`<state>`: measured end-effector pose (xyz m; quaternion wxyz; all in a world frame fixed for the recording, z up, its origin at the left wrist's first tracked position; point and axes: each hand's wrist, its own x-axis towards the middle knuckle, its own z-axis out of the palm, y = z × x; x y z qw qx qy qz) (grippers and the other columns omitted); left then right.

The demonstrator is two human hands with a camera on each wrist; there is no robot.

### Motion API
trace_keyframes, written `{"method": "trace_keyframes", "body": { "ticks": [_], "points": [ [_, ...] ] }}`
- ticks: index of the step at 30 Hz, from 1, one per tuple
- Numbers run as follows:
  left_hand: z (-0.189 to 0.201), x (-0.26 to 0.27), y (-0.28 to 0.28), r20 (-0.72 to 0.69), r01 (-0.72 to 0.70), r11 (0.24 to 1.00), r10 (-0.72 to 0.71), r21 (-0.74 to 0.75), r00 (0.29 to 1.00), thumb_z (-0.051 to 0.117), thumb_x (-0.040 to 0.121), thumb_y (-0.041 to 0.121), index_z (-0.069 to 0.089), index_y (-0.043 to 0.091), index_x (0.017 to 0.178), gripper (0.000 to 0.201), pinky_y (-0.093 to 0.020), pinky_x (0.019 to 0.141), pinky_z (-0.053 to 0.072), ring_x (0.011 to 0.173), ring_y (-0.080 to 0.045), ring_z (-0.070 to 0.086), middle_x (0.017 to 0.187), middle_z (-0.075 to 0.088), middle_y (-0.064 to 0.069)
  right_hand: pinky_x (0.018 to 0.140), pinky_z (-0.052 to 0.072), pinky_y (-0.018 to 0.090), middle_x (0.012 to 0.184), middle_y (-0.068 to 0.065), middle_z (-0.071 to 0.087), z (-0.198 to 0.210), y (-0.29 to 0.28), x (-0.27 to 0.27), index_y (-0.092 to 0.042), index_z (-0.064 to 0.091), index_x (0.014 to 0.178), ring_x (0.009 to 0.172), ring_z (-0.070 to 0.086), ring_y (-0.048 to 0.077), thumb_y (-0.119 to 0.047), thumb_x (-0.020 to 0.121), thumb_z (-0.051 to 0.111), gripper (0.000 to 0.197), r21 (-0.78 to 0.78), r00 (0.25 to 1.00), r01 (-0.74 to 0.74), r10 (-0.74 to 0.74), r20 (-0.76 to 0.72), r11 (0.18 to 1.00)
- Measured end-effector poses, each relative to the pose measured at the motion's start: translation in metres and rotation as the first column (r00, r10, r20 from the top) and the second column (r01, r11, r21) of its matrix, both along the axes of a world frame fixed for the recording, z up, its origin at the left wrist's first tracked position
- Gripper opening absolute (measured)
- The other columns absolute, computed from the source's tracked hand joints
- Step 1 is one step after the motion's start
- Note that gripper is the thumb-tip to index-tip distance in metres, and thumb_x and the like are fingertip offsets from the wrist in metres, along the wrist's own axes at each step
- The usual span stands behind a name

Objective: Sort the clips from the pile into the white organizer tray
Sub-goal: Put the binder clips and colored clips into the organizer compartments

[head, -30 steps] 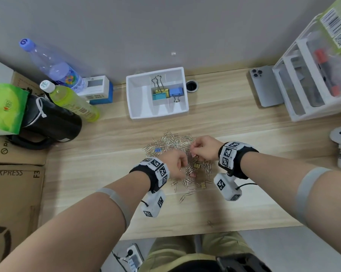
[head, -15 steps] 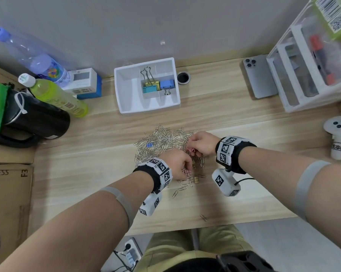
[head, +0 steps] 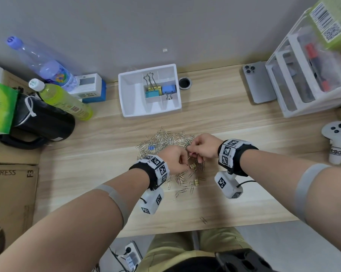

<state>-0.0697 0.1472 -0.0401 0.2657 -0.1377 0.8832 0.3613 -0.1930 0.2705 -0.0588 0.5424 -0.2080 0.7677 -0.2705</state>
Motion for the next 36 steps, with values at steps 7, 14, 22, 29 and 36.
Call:
{"method": "trace_keyframes", "body": {
  "ticks": [7,14,22,29,36],
  "points": [
    [0.009,0.012,-0.025,0.103,-0.295,0.952,0.287,0.076,0.952,0.065,0.074,0.016,0.061,0.013,0.08,0.007,-0.032,0.057,0.056,0.06,-0.018,0.069,0.067,0.071,-0.006,0.055,0.053,0.029,0.062,0.006,0.069,0.007,-0.017,0.019,-0.013,0.067,0.069,0.059,0.064,0.022,-0.021,0.09,0.066,0.022,-0.034,0.993,-0.045,0.049,0.108,0.998],
    [0.008,0.031,-0.041,0.136,-0.327,0.944,0.32,0.037,0.938,0.058,0.088,0.035,0.071,0.026,0.084,0.017,-0.02,0.05,0.04,0.053,-0.013,0.051,0.064,0.058,0.003,0.043,0.044,0.014,0.074,0.008,0.071,0.019,-0.031,0.04,-0.01,0.07,0.094,0.054,0.065,0.008,-0.004,0.082,0.073,0.014,-0.065,0.983,-0.069,0.079,0.163,0.996],
    [0.005,0.034,-0.047,0.288,-0.49,0.845,0.425,0.214,0.858,0.049,0.095,0.033,0.06,0.016,0.075,0.029,-0.026,0.047,0.041,0.048,-0.016,0.048,0.063,0.054,0.0,0.063,0.051,0.019,0.069,-0.005,0.068,0.016,-0.038,0.045,-0.019,0.07,0.076,0.061,0.061,0.007,-0.012,0.065,0.089,0.023,-0.172,0.992,-0.056,0.074,0.101,0.984],
    [0.01,0.036,-0.057,0.372,-0.549,0.741,0.42,0.386,0.828,0.058,0.094,0.02,0.063,0.007,0.096,0.014,-0.022,0.044,0.044,0.049,-0.011,0.051,0.065,0.067,-0.001,0.054,0.056,0.021,0.071,0.004,0.065,0.018,-0.045,0.046,-0.002,0.065,0.096,0.057,0.066,0.01,-0.004,0.066,0.089,0.039,-0.187,0.975,0.098,-0.057,0.214,0.977],
    [0.012,0.03,-0.066,0.384,-0.605,0.7,0.475,0.38,0.792,0.057,0.093,0.016,0.062,0.007,0.086,0.012,-0.024,0.043,0.041,0.047,-0.014,0.047,0.063,0.055,-0.004,0.058,0.058,0.023,0.077,0.008,0.07,0.017,-0.054,0.046,-0.012,0.06,0.097,0.063,0.068,0.014,-0.003,0.074,0.083,0.033,-0.147,0.954,0.105,-0.059,0.292,0.984]
  ]
}}
